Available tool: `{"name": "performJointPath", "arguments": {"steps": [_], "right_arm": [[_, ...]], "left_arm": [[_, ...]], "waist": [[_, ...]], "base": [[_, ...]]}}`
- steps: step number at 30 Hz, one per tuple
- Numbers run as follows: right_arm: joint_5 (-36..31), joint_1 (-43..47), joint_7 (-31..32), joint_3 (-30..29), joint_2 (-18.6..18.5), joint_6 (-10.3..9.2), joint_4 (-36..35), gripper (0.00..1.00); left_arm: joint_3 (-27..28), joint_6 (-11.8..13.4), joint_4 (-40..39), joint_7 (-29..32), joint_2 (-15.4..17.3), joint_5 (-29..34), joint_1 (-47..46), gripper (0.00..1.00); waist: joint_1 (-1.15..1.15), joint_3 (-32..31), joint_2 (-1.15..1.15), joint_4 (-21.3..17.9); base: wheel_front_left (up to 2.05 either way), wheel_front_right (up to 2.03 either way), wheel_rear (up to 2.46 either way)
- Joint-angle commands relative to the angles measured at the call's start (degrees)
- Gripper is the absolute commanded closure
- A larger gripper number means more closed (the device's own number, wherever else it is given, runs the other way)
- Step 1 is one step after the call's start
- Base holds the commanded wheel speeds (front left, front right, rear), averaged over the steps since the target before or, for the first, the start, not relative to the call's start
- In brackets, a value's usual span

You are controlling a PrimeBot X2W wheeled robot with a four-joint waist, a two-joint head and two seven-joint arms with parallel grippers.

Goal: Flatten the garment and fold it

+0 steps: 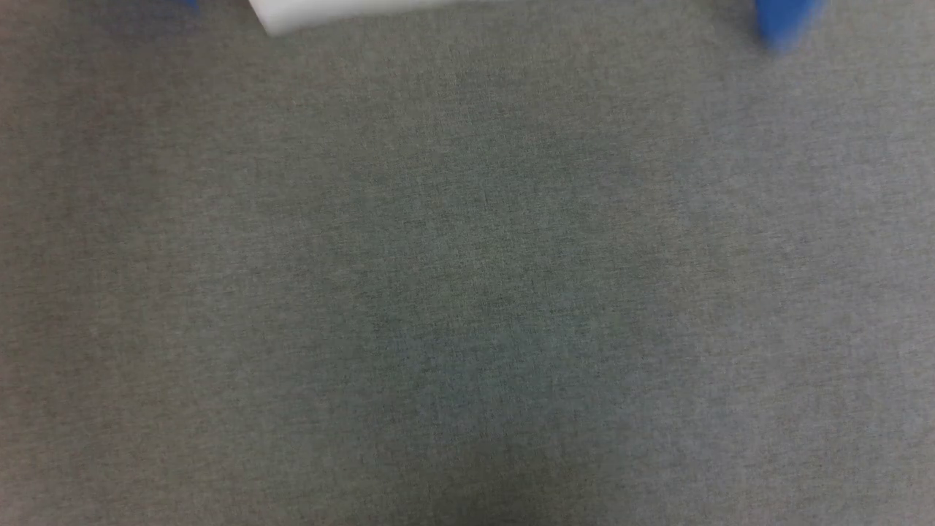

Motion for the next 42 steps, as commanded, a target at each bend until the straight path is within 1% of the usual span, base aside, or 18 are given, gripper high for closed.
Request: {"name": "performJointPath", "arguments": {"steps": [1, 3, 5, 7, 10, 12, 15, 19, 21, 25, 28, 31, 34, 37, 42], "right_arm": [[-2.14, -2.34, -1.76, -1.83, 0.03, -0.16, 1.39, 1.00], [-5.05, -5.78, -4.84, -3.74, 1.66, -0.16, 2.87, 1.00], [-7.25, -8.27, -7.08, -4.92, 3.15, -0.16, 4.60, 1.00], [-8.18, -9.57, -8.11, -5.05, 4.04, -0.16, 6.48, 1.00], [-7.69, -8.65, -8.93, -3.23, 4.51, -0.16, 9.24, 1.00], [-6.21, -6.01, -9.42, -1.03, 4.36, -0.16, 10.80, 1.00], [-2.99, 0.58, -9.84, 2.17, 3.56, -0.16, 12.27, 1.00], [2.34, 11.35, -9.05, 7.30, 2.31, -0.16, 11.46, 1.00], [5.05, 16.85, -8.64, 8.88, 1.21, -0.16, 10.32, 1.00], [10.03, 28.51, -7.50, 10.58, -0.99, -0.16, 5.81, 1.00], [12.48, 36.94, -6.48, 9.98, -2.38, -0.16, 1.33, 1.00], [13.50, 45.78, -5.35, 8.20, -3.51, -0.16, -3.52, 1.00], [13.55, 53.69, -4.06, 5.81, -3.70, -0.16, -7.65, 1.00], [13.44, 61.62, -2.56, 2.99, -3.39, -0.16, -11.95, 1.00], [13.15, 72.69, 0.37, -2.64, -1.01, -0.16, -18.21, 1.00]], "left_arm": [[1.53, 1.95, 0.96, -2.04, 0.86, 1.18, -2.07, 1.00], [2.42, 3.59, 1.68, -5.38, 0.80, 2.30, -3.99, 1.00], [2.87, 4.31, 2.46, -8.04, 0.52, 2.62, -4.93, 1.00], [2.55, 4.05, 3.68, -8.91, 0.52, 2.74, -5.12, 1.00], [1.34, 2.74, 5.65, -8.74, 0.73, 2.24, -2.51, 1.00], [0.29, 1.64, 6.98, -8.31, 0.62, 1.41, 0.86, 1.00], [-1.42, -0.59, 9.53, -6.17, 0.09, -1.20, 8.21, 1.00], [-3.65, -3.45, 10.89, -2.47, -0.22, -4.93, 18.95, 1.00], [-4.30, -4.11, 10.41, -0.98, -0.60, -7.00, 24.33, 1.00], [-5.15, -4.24, 6.81, 2.23, -0.87, -11.35, 35.99, 1.00], [-5.67, -3.46, 2.16, 4.35, -0.81, -14.21, 44.46, 1.00], [-5.60, -1.42, -3.42, 6.32, -0.35, -17.24, 53.63, 1.00], [-5.43, 0.88, -8.23, 7.75, 0.31, -19.67, 61.89, 1.00], [-4.83, 3.63, -13.51, 8.60, 0.34, -22.63, 70.06, 1.00], [-4.20, 7.86, -20.26, 9.61, 1.09, -24.96, 79.92, 1.00]], "waist": [[-0.02, 2.31, 0.00, -0.54], [-0.02, 2.74, 0.00, -0.47], [-0.02, 2.86, 0.00, -0.26], [-0.02, 2.81, 0.00, 0.31], [-0.02, 2.78, 0.00, 1.05], [-0.02, 2.41, 0.00, 1.53], [-0.02, 1.04, 0.00, 2.44], [-0.02, -1.73, 0.00, 3.26], [-0.02, -3.56, 0.00, 3.84], [-0.02, -7.90, 0.00, 4.60], [-0.02, -11.08, 0.00, 5.17], [-0.02, -14.37, 0.00, 5.57], [-0.02, -17.07, 0.00, 5.85], [-0.02, -19.41, 0.00, 6.32], [-0.02, -22.13, 0.00, 7.10]], "base": [[0.00, 0.00, 0.00], [0.00, 0.00, 0.00], [0.00, 0.00, 0.00], [0.00, 0.00, 0.00], [0.00, 0.00, 0.00], [0.00, 0.00, 0.00], [0.00, 0.00, 0.00], [0.00, 0.00, 0.00], [0.00, 0.00, 0.00], [0.00, 0.00, 0.00], [0.00, 0.00, 0.00], [0.00, 0.00, 0.00], [0.00, 0.00, 0.00], [0.00, 0.00, 0.00], [0.00, 0.00, 0.00]]}}
